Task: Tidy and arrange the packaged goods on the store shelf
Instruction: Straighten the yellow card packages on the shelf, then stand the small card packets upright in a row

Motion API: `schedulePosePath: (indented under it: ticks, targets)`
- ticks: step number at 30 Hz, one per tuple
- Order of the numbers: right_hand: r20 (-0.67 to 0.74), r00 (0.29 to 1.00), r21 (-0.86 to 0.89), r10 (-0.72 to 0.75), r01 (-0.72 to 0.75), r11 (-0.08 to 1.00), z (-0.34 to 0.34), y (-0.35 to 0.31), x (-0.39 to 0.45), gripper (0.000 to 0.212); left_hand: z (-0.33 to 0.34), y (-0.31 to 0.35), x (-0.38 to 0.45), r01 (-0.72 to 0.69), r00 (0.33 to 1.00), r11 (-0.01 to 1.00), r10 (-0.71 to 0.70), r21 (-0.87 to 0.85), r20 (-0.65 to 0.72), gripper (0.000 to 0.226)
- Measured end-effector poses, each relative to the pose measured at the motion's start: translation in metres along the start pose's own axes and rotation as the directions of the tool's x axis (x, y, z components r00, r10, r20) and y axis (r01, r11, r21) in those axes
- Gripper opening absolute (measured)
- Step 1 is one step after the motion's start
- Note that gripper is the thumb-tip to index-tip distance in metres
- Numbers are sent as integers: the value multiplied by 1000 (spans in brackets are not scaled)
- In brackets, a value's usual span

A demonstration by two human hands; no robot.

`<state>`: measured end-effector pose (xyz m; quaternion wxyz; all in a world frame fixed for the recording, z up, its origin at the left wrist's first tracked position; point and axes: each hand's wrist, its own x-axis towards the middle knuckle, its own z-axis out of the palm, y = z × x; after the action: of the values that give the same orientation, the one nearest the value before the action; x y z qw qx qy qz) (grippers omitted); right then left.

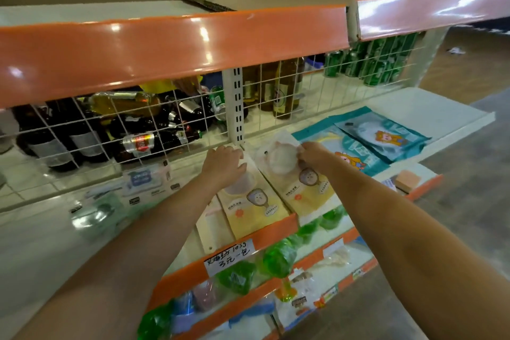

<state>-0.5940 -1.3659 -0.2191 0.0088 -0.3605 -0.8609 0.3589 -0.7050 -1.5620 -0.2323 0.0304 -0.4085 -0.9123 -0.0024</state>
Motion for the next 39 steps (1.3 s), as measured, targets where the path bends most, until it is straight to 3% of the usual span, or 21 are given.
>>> schedulePosePath:
  ticks: [10, 17, 22, 30, 39]
  targets:
    - [141, 989, -50, -42, 50, 998, 9, -4, 17, 35, 1, 19, -1, 183, 983, 983, -184, 12, 29, 42]
    - [95, 981, -182, -170, 185, 966, 16, 4, 16, 36, 6, 31, -7, 253, 967, 968, -253, -5, 15, 42]
    - [56, 985, -308, -162, 171, 936, 12, 5, 20, 34, 12, 37, -9, 286, 958, 958, -285, -19, 36, 41]
    - [-6, 969, -561, -247, 201, 803, 12, 3, 13, 36, 17, 47, -13, 253, 967, 967, -252, -17, 43, 41]
    - [83, 944, -853, -320, 233, 466, 18, 2, 3, 30, 16, 53, -14, 195, 980, 980, -197, 38, 38, 40]
